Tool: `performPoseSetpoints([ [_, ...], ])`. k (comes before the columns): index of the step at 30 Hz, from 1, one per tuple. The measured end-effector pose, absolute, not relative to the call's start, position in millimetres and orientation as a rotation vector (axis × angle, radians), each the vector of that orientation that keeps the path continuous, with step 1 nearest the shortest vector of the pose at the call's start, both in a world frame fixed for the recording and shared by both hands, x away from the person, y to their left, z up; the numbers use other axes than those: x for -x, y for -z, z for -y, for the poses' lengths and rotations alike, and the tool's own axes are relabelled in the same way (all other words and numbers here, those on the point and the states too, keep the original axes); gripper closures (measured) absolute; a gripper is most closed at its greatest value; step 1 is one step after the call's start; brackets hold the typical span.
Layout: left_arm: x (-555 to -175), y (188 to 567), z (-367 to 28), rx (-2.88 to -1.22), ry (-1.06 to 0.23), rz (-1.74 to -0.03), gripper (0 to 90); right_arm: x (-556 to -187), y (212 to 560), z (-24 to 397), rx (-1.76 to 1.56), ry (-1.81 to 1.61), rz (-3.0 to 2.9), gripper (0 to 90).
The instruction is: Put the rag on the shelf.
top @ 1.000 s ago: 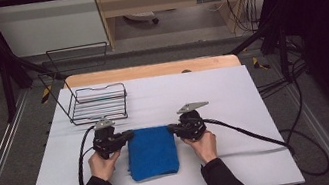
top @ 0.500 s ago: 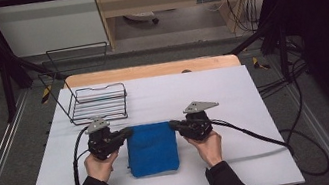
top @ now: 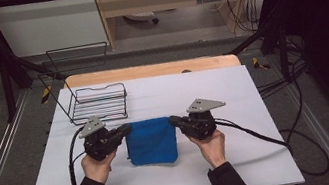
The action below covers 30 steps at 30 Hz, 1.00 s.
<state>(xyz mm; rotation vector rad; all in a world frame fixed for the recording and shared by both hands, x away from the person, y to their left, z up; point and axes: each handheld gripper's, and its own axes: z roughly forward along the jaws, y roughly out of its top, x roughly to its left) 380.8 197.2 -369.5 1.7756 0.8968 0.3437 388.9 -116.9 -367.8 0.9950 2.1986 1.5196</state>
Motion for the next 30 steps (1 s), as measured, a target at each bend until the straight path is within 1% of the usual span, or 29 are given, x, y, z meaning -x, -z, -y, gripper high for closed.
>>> performPoseSetpoints([
  [14, -374, 348, -211, -1.704, -0.389, -0.863, 83.9, -383, 344, 108, -0.9, -1.572, -2.12, 86.5],
  [30, -370, 325, -236, -1.612, -0.445, -0.852, 83.9, -383, 318, 85, -0.822, -1.663, -2.033, 86.5],
])
